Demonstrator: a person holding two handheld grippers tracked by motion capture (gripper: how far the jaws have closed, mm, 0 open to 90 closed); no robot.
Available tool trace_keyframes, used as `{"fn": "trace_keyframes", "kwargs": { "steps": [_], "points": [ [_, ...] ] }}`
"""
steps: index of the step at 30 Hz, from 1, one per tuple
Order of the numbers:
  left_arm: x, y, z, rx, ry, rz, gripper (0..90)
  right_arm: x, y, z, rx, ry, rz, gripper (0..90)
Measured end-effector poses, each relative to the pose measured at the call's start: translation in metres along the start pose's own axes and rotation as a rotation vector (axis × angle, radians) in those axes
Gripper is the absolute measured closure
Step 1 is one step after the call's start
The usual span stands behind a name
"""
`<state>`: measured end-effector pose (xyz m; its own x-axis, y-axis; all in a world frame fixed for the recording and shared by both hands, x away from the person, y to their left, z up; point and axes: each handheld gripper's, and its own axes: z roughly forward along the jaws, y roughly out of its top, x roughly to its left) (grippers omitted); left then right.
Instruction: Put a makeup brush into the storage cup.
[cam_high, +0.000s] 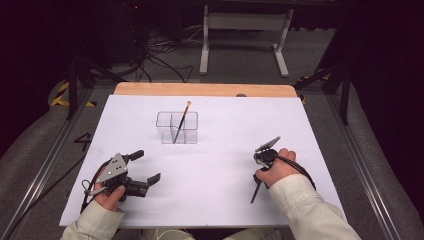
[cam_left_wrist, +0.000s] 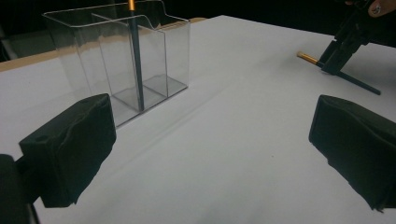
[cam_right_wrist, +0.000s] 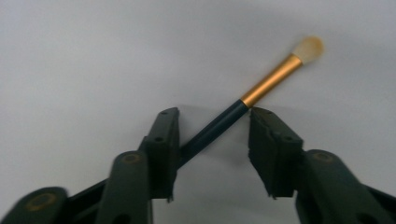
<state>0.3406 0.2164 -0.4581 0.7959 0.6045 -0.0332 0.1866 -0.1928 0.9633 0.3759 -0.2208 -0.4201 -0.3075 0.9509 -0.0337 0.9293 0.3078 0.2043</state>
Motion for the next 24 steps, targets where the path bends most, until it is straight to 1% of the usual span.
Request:
{"fn": "trace_keyframes", "kwargs": {
  "steps": [4, 6, 9, 20, 24],
  "points": [
    [0.0, 0.0002, -0.0006, 0.004, 0.001, 0.001, 1.2, 0.0, 0.0025, -0.0003, 0.025, 0.0, -0.024, 68.3],
    [-0.0001, 0.0, -0.0006, 0.001, 0.001, -0.003, 1.2, 0.0001, 0.0034, -0.0007, 0.041, 0.004, -0.035, 75.2],
    [-0.0002, 0.0001, -0.001, 0.001, 0.002, -0.003, 1.2, 0.0003, 0.0046, -0.0009, 0.067, 0.003, -0.055, 82.6],
    [-0.0003, 0.0, -0.0008, 0.005, 0.0, -0.001, 1.0, -0.0005, 0.0069, -0.0008, 0.089, 0.016, -0.081, 83.5],
    [-0.0001, 0.0002, -0.001, 0.008, -0.001, 0.005, 1.0, -0.0009, 0.0077, -0.0007, 0.096, 0.018, -0.088, 83.6]
  ]
}}
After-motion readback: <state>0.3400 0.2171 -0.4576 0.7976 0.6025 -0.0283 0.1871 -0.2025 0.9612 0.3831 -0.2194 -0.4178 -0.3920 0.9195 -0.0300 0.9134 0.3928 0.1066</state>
